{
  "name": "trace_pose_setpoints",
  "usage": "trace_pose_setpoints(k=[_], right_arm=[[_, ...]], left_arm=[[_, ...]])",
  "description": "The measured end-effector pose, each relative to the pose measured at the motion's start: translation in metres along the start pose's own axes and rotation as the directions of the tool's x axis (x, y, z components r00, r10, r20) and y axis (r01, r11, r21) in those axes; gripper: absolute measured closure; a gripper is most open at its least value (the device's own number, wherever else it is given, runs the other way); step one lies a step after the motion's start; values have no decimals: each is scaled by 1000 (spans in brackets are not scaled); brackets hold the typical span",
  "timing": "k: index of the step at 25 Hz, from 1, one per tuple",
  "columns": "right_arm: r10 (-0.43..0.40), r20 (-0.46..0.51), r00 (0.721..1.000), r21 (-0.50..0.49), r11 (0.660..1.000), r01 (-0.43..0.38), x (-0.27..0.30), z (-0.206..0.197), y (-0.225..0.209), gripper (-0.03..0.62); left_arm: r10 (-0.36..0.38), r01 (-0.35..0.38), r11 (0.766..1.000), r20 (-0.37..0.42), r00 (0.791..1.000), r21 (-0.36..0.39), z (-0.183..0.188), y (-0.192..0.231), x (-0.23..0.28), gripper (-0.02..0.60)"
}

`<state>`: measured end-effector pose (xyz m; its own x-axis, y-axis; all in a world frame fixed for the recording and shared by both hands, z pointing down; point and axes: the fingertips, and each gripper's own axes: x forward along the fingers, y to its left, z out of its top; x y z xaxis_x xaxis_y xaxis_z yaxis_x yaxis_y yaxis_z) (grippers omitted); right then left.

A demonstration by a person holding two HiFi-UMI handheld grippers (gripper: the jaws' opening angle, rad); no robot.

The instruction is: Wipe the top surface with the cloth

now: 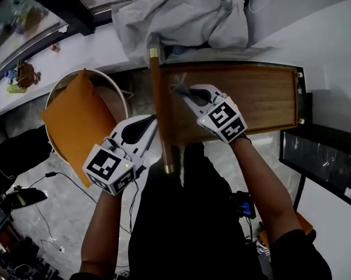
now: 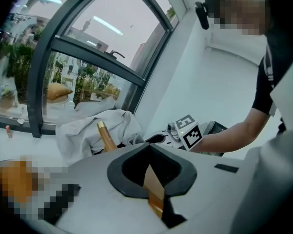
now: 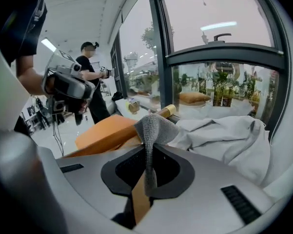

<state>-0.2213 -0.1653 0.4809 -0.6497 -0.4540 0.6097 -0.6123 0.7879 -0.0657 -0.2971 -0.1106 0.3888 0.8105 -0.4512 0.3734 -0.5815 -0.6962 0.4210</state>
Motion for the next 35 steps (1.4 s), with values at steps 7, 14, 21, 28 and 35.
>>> trace_pose_setpoints(k=[7, 14, 21, 28, 35], right_arm=[[13, -84, 996, -188, 982, -28, 70, -19, -33, 556], [18, -225, 974, -289, 954, -84, 106, -35, -37, 556], [53, -304, 951, -332, 930, -158, 116, -48, -28, 556], [109, -359, 927, -277, 936, -217, 108, -68, -14, 556], [156, -389, 908, -264, 925, -273, 93, -85, 16, 556]], left_arm=[[30, -33, 996, -42, 999, -77, -6, 23, 37, 569], [30, -32, 993, -20, 999, -111, 6, 26, 44, 569], [40, -43, 989, -26, 999, -139, -4, 24, 40, 569], [54, -57, 986, -22, 998, -155, -7, 21, 39, 569], [63, -66, 985, -22, 998, -156, -7, 21, 40, 569]])
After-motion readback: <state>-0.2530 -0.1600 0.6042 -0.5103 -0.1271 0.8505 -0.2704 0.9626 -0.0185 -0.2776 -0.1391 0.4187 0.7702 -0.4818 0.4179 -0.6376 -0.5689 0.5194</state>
